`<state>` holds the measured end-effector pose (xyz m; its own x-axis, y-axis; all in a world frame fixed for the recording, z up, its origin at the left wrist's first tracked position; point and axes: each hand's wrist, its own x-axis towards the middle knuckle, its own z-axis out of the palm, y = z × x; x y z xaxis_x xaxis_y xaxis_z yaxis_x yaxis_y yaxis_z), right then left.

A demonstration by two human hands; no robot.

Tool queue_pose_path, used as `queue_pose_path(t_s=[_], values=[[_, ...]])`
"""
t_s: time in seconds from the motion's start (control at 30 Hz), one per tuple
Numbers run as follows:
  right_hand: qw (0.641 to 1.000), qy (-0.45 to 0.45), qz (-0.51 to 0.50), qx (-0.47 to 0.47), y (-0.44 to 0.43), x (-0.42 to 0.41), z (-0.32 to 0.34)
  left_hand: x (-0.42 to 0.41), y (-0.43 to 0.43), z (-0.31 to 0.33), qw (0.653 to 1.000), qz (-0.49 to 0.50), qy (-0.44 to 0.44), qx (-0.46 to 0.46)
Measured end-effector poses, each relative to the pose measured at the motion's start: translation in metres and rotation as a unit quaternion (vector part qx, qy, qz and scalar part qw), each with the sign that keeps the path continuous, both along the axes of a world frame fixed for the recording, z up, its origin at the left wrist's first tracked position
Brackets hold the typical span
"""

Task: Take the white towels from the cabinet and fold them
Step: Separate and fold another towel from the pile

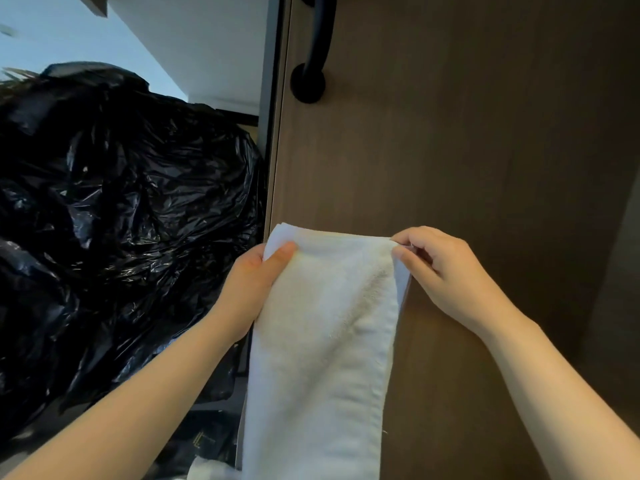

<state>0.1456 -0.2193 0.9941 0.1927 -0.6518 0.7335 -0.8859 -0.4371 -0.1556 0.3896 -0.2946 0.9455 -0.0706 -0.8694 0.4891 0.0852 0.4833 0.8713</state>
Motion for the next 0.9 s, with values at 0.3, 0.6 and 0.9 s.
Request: queue_pose_path(t_s=[0.3,0.6,0.9], values=[[0.976,-0.211,0.046,-0.042,0.009,-0.012,-0.011,-0.027,0.009,0.016,0.979,0.148,-0.01,-0.138],[0.885,-0.45,0.012,-0.119,-0.004,-0.008,-0.032,-0.063,0.021,0.014,0.964,0.163,-0.047,-0.206],[0.894,-0.414,0.024,-0.171,0.002,-0.046,-0.03,-0.083,0.045,0.013,0.996,-0.038,-0.071,-0.033]])
